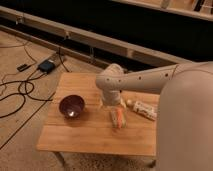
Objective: Place the pepper on the white sponge
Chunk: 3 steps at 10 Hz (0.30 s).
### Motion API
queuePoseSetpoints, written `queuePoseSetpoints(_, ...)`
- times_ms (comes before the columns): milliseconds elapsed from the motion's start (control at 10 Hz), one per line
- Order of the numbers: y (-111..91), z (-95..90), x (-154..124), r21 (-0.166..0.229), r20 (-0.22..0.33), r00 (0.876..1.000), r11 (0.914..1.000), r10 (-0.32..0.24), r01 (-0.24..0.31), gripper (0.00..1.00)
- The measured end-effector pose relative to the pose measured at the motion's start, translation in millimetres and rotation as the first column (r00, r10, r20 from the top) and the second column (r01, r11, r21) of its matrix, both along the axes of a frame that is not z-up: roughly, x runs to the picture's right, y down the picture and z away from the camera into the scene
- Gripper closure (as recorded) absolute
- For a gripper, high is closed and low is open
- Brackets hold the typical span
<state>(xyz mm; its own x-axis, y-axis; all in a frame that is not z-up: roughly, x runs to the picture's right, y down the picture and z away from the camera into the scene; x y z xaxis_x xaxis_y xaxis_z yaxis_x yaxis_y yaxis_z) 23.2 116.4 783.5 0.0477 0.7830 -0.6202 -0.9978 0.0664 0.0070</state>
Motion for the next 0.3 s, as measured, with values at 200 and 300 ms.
queuePoseSetpoints(200,-5.8,-19.7,-34.7,-0.004,0.083,0.996,1.0,0.01,-0.009,0.2)
queuePoseSetpoints(300,-6.5,-22.3,-39.2,-0.004,0.096,0.995,0.9999,0.014,-0.013,0.2)
